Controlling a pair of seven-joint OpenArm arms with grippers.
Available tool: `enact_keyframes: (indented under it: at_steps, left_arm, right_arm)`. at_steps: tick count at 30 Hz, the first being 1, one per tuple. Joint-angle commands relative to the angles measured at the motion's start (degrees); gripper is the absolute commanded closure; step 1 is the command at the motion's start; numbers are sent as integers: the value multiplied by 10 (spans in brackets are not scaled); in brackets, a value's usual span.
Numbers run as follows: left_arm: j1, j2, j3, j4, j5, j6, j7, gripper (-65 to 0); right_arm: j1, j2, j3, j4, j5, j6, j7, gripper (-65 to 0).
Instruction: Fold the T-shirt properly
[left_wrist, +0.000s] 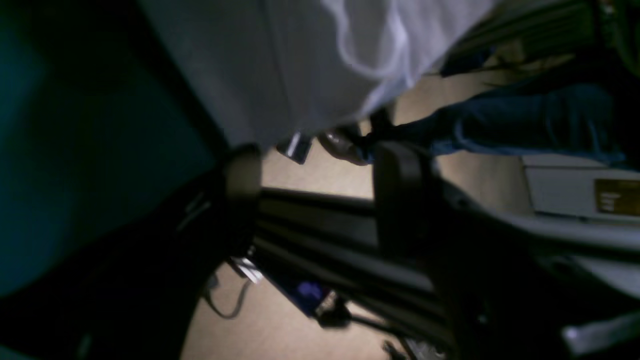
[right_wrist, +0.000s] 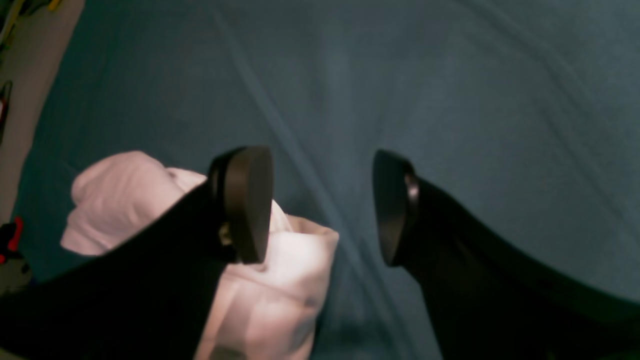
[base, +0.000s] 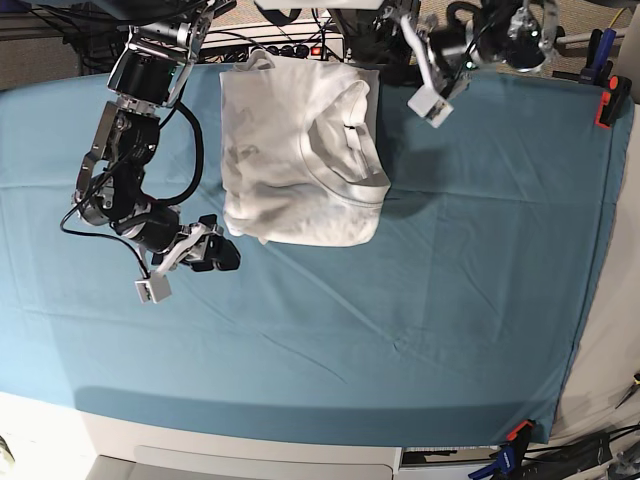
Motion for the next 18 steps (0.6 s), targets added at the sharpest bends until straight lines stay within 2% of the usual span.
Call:
enact_keyframes:
  at_steps: [1,6,11,18]
  left_arm:
    - [-3,-1,7,9,-5,1,-10,-361]
    - [-32,2,25,-23,17,5,-16,-361]
    - [-58,6,25,-91,10,5,-14,-361]
    - [-67,7,26,-99,8,5,-14,-361]
  right_arm:
    - [13,6,0,8,15,4,10,-322]
    - [13,6,0,8,16,4,6,-322]
    - [12,5,-15,8,17,4,2,-322]
    - [13,5,-54,8,8,4,2,-321]
